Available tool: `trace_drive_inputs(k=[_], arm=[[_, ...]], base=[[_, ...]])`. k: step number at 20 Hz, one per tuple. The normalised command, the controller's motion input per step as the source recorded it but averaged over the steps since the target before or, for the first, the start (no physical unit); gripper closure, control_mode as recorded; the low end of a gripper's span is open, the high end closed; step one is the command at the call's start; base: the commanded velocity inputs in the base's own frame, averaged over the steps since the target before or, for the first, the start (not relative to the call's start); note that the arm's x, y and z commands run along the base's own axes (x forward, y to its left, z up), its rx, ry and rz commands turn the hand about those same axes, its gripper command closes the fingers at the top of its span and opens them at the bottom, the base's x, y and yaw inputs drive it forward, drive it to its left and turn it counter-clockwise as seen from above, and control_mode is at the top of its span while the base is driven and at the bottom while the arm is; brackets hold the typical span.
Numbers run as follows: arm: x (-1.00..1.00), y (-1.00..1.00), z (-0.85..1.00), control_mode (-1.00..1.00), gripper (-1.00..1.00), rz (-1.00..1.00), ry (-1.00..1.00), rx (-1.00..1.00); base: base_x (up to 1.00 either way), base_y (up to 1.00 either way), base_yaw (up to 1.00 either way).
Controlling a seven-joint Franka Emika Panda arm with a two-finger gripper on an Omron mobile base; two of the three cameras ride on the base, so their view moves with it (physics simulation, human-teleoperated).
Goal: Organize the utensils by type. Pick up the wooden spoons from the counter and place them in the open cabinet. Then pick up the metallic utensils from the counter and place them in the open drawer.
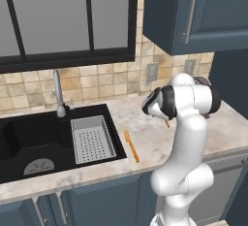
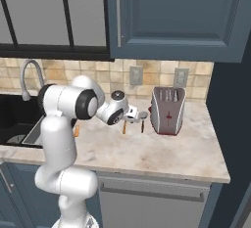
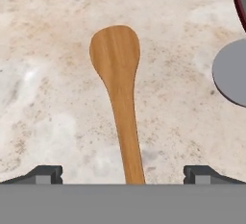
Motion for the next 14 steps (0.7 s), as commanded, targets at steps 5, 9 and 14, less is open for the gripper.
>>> trace_drive_inputs(k=[5,9,14], arm=[[0.17,-0.07,-0.24,-1.0,-1.0,0.0,0.0,0.0],[0.2,-0.05,-0.21,-1.0,-1.0,0.0,0.0,0.0],[0.2,-0.04,-0.19,-1.0,-1.0,0.0,0.0,0.0]], base=[[0.0,0.0,0.0],[0.0,0.0,0.0],[0.0,0.0,0.0]])
